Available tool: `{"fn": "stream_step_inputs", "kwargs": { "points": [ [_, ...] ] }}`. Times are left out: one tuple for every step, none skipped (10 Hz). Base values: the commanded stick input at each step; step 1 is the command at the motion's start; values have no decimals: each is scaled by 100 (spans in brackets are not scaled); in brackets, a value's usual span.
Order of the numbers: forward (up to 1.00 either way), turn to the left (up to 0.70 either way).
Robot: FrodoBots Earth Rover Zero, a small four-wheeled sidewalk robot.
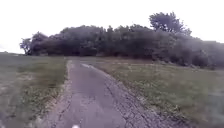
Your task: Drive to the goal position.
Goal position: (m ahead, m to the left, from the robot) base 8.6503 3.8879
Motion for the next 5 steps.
{"fn": "stream_step_inputs", "kwargs": {
  "points": [
    [85,27],
    [85,1],
    [85,1],
    [85,1],
    [85,1]
  ]
}}
